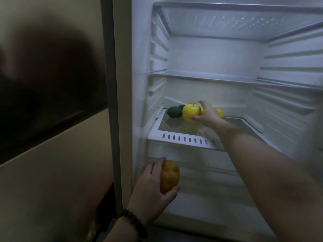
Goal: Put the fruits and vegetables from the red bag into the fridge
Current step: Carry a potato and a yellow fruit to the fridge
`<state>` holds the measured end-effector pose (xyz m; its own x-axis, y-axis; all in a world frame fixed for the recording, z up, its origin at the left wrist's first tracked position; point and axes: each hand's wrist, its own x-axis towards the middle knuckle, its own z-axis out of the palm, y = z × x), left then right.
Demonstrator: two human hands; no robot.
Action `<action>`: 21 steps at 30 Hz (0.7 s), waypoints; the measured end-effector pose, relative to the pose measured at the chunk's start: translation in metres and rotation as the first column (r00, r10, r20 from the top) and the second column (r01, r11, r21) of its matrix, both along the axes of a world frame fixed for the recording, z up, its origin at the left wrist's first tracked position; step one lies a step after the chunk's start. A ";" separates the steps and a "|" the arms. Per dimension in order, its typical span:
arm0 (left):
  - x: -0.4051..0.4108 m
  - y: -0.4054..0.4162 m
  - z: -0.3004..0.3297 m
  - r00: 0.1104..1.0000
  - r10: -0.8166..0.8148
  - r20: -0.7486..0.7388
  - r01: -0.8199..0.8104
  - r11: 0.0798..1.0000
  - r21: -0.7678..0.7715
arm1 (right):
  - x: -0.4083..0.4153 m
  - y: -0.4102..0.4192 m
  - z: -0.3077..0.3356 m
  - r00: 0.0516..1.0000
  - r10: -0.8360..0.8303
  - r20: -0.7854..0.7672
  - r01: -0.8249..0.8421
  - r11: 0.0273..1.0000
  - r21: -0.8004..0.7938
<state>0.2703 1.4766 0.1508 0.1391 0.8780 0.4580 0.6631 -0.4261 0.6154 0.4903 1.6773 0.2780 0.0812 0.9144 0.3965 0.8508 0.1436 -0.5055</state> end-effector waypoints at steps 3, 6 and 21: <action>-0.005 -0.007 0.002 1.000 -0.007 -0.005 0.007 1.000 0.021 | 0.003 -0.015 0.001 1.000 0.014 -0.004 -0.014 1.000 -0.002; -0.008 -0.016 0.005 1.000 -0.026 0.014 0.026 0.998 0.054 | 0.003 -0.036 -0.001 1.000 0.022 -0.006 -0.022 1.000 0.002; -0.034 -0.070 -0.005 0.992 -0.128 0.017 0.126 0.987 0.097 | -0.048 -0.209 -0.099 0.595 -0.236 -0.768 0.228 0.966 -0.120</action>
<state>0.2363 1.4070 0.1456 0.2352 0.8056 0.5437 0.5856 -0.5640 0.5822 0.4424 1.4681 0.1786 0.5623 0.8234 0.0772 0.1495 -0.0094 -0.9887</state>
